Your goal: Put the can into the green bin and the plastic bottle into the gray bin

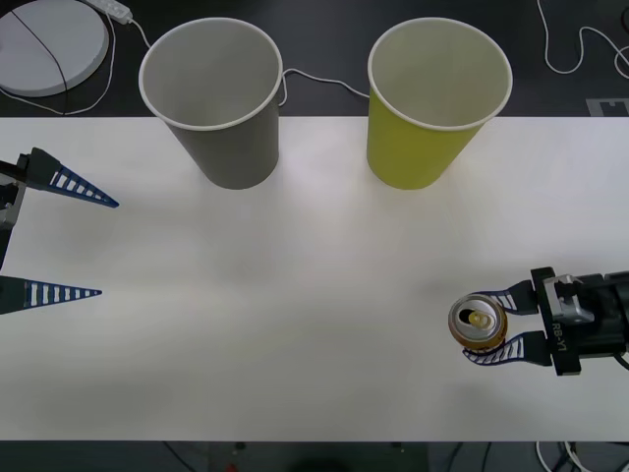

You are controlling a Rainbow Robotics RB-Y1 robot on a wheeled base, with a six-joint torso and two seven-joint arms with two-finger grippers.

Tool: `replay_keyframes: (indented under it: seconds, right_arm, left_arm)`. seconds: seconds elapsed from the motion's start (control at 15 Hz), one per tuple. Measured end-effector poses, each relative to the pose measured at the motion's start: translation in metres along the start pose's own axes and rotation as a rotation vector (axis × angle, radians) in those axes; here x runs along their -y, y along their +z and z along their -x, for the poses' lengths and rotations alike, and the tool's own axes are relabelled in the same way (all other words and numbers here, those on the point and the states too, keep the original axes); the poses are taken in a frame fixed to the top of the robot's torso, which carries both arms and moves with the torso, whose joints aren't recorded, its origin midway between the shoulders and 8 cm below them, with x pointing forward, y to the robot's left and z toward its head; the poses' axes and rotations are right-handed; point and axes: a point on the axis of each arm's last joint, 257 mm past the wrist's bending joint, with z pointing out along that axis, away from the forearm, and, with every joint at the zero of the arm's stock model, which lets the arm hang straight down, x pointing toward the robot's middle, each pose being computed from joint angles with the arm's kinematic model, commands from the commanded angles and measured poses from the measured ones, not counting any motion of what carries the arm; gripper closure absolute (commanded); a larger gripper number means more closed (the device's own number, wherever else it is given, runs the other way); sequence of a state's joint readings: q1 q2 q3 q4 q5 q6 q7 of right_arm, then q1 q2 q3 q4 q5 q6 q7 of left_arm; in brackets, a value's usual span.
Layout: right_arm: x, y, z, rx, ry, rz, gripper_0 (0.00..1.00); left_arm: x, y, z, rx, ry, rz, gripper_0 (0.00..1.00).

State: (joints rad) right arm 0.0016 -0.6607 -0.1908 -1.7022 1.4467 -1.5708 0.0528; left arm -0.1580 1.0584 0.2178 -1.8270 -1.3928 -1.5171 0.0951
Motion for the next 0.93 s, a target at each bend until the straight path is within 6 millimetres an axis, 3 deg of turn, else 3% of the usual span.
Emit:
replay_keyframes:
  seconds: [0.93]
  right_arm:
    - [0.050, -0.090, 0.064, -0.229, 0.343, -0.164, 1.00]
  left_arm:
    - [0.000, 0.000, 0.000, 0.000, 0.000, 0.000, 0.00]
